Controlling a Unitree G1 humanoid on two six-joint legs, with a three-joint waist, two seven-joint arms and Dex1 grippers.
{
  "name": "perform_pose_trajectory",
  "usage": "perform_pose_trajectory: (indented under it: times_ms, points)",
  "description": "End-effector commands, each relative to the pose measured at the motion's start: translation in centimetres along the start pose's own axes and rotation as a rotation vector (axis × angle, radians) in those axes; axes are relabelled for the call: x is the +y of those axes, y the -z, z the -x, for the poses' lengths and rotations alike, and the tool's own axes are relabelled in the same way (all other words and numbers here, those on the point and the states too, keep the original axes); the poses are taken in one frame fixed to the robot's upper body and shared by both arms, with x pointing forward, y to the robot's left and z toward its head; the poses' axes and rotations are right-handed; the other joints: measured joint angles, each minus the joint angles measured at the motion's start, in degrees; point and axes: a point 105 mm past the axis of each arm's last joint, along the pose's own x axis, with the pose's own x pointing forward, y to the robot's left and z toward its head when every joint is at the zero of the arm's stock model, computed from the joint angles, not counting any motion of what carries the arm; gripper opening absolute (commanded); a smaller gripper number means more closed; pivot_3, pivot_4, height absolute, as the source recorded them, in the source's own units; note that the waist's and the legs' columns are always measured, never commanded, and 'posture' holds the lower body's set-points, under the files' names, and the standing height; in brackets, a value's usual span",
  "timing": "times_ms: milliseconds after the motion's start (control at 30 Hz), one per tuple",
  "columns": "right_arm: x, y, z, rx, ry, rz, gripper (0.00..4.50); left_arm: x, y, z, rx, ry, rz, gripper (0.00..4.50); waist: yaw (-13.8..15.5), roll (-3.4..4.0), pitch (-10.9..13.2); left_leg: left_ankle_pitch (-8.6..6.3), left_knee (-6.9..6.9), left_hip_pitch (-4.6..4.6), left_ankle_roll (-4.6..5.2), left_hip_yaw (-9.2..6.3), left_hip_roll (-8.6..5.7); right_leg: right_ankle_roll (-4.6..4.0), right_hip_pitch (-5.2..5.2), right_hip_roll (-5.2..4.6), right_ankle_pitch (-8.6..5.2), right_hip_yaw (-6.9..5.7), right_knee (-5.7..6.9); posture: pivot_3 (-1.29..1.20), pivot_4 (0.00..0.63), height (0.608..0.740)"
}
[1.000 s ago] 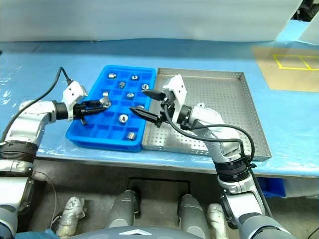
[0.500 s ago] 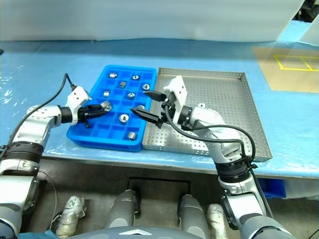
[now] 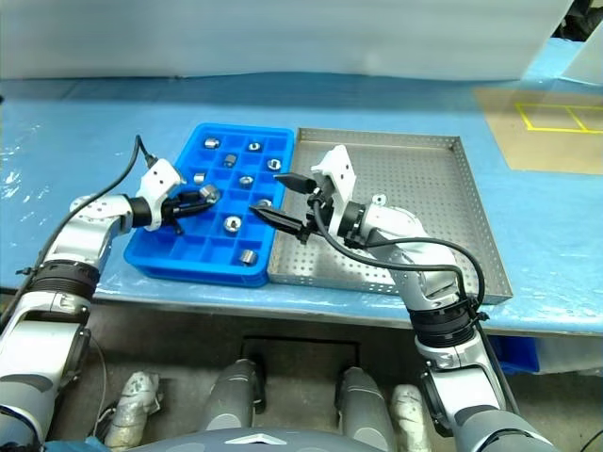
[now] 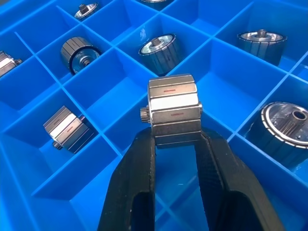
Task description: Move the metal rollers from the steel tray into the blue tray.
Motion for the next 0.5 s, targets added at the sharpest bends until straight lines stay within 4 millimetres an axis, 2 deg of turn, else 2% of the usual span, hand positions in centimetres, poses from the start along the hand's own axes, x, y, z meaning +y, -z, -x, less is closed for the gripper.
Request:
perform_pose_trajectory:
  times_ms: [33,133,367,500]
  points:
    - [0.52,-1.26,0.23,-0.041,-0.011,0.039,4.09,0.49,-0.79,0.26,-0.015,-0.009,-0.028,0.81,0.0,0.0,0.0,0.0,0.0,0.0,0.0,0.0,0.0,0.0,0.0,0.0,0.0,0.0,0.0,-0.1,0.15,0.74]
    - [0.5,-1.24,0.26,-0.04,-0.009,0.04,4.09,0.36,-0.72,0.1,-0.014,-0.006,-0.018,0.81,0.0,0.0,0.0,0.0,0.0,0.0,0.0,0.0,0.0,0.0,0.0,0.0,0.0,0.0,0.0,-0.1,0.15,0.74]
    - [0.47,-1.21,0.29,-0.038,-0.007,0.041,4.09,0.16,-0.92,-0.2,-0.016,0.001,-0.024,3.1,0.01,0.0,0.0,0.0,0.04,0.01,0.01,0.0,0.0,0.0,0.02,0.0,0.0,0.0,0.01,-0.1,0.15,0.74]
    - [0.44,-1.17,0.33,-0.038,-0.004,0.039,4.09,0.65,-1.6,-0.18,-0.037,-0.013,-0.013,3.1,0.0,0.0,0.0,-0.01,0.07,0.0,0.01,0.0,0.0,0.0,0.03,0.0,0.0,0.0,0.02,-0.11,0.15,0.74]
